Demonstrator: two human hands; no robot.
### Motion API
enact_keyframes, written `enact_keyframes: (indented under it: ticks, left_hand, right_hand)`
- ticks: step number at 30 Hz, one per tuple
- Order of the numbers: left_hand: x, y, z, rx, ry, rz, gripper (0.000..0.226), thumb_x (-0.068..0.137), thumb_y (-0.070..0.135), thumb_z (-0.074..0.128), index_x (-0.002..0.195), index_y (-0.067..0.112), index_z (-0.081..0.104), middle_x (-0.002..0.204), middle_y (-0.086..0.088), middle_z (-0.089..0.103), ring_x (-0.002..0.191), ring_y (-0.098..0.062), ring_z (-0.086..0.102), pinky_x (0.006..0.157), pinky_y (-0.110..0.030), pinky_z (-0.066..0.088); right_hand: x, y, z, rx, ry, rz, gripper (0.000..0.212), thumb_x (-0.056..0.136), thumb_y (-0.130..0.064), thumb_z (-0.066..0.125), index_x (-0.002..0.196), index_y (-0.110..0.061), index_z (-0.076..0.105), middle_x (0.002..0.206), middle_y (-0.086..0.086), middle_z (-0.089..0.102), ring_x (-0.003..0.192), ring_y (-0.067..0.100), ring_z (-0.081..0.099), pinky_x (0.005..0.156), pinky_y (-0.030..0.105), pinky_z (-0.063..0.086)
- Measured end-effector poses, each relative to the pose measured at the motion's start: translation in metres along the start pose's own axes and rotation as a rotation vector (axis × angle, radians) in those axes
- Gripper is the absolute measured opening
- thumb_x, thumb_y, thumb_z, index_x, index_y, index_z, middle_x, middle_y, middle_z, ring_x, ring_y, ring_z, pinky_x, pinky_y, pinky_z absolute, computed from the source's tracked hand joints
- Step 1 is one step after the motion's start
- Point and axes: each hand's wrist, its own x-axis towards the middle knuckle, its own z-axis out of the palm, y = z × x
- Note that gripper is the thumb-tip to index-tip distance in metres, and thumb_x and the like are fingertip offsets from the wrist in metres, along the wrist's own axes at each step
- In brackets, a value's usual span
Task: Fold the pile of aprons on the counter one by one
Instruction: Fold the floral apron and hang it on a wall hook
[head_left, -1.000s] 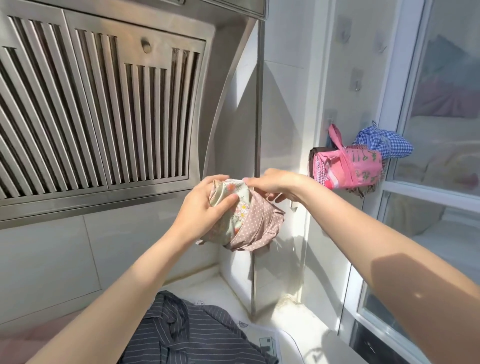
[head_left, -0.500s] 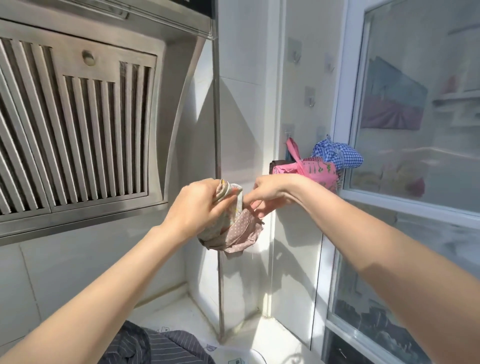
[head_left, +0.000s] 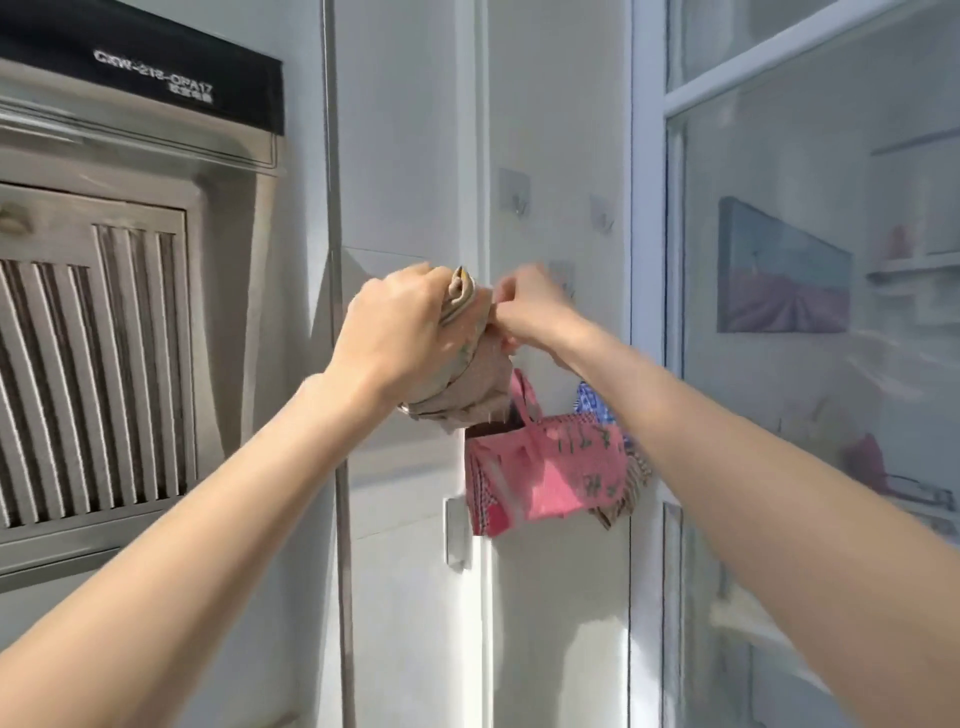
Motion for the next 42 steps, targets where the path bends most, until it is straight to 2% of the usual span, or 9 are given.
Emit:
enact_keyframes:
  ticks: [5,13,18,24,27,31,34,38,42]
  left_hand:
    - [0.046,0.031,0.011,-0.131,0.020,-0.138,0.049,0.089,0.041,0.052,0.052,0.018,0.028,0.049,0.000,0.034,0.056,-0.030,0.034,0.050,-0.031,0.022]
    - [0.046,0.064,0.084,-0.244,-0.139,-0.097,0.054,0.092,0.041,0.054,0.053,0.020,0.023,0.046,0.003,0.023,0.048,-0.021,0.024,0.052,-0.033,0.016]
    - [0.046,0.077,0.127,-0.309,-0.113,-0.235,0.051,0.093,0.039,0.052,0.053,0.019,0.027,0.046,0.004,0.030,0.052,-0.028,0.037,0.055,-0.033,0.015]
    - [0.048,0.078,0.151,-0.335,-0.124,-0.391,0.047,0.094,0.040,0.049,0.056,0.017,0.036,0.053,-0.001,0.042,0.064,-0.033,0.051,0.055,-0.034,0.025]
    - [0.051,0.077,0.152,-0.275,-0.111,-0.375,0.049,0.095,0.042,0.047,0.055,0.017,0.032,0.051,0.002,0.038,0.057,-0.026,0.042,0.055,-0.035,0.017]
    - [0.067,0.076,0.153,-0.297,-0.089,-0.325,0.051,0.096,0.041,0.045,0.056,0.014,0.030,0.049,0.001,0.035,0.050,-0.021,0.037,0.050,-0.034,0.021]
    - [0.081,0.065,0.162,-0.315,-0.177,-0.404,0.048,0.096,0.039,0.046,0.059,0.012,0.033,0.055,-0.002,0.038,0.051,-0.016,0.037,0.048,-0.029,0.023]
    - [0.073,0.046,0.181,-0.454,-0.268,-0.580,0.043,0.094,0.035,0.052,0.064,0.006,0.041,0.067,-0.013,0.046,0.067,-0.029,0.047,0.061,-0.033,0.032]
    - [0.074,0.040,0.193,-0.448,-0.251,-0.646,0.042,0.095,0.038,0.050,0.065,0.009,0.043,0.069,-0.011,0.051,0.075,-0.032,0.053,0.062,-0.033,0.033]
  right_hand:
    - [0.026,0.018,-0.056,0.502,-0.164,0.179,0.023,0.085,-0.014,0.060,0.064,-0.017,0.051,0.059,-0.001,0.042,0.048,0.009,0.038,0.046,0.019,0.039]
    - [0.025,0.101,-0.107,0.322,-0.632,0.351,0.025,0.096,-0.013,0.044,0.072,-0.013,0.048,0.051,-0.005,0.047,0.051,0.008,0.034,0.055,0.022,0.026]
    - [0.048,0.137,-0.100,0.753,-0.345,0.573,0.021,0.088,-0.018,0.061,0.068,-0.014,0.060,0.059,-0.003,0.054,0.057,0.009,0.038,0.065,0.020,0.032]
    - [0.067,0.134,-0.088,0.766,-0.073,0.612,0.015,0.091,-0.009,0.058,0.077,-0.004,0.059,0.040,0.001,0.056,0.024,0.005,0.035,0.030,0.012,0.026]
    - [0.080,0.135,-0.089,0.715,-0.022,0.593,0.013,0.089,-0.006,0.059,0.076,-0.003,0.060,0.042,0.002,0.056,0.027,0.004,0.033,0.033,0.012,0.026]
    - [0.100,0.124,-0.105,0.913,0.000,0.619,0.027,0.095,-0.008,0.050,0.069,-0.002,0.055,0.035,0.005,0.054,0.040,0.015,0.049,0.053,0.019,0.051]
    - [0.104,0.116,-0.114,0.980,-0.001,0.573,0.023,0.096,-0.007,0.048,0.075,0.000,0.055,0.040,0.008,0.058,0.030,0.016,0.054,0.032,0.022,0.046]
    - [0.106,0.120,-0.107,0.900,-0.066,0.552,0.012,0.093,0.001,0.047,0.089,0.003,0.057,0.071,0.014,0.066,0.063,0.020,0.060,0.065,0.032,0.052]
    - [0.117,0.129,-0.088,0.830,0.032,0.443,0.033,0.082,0.018,0.036,0.108,0.014,0.055,0.090,0.024,0.064,0.070,0.027,0.061,0.079,0.039,0.054]
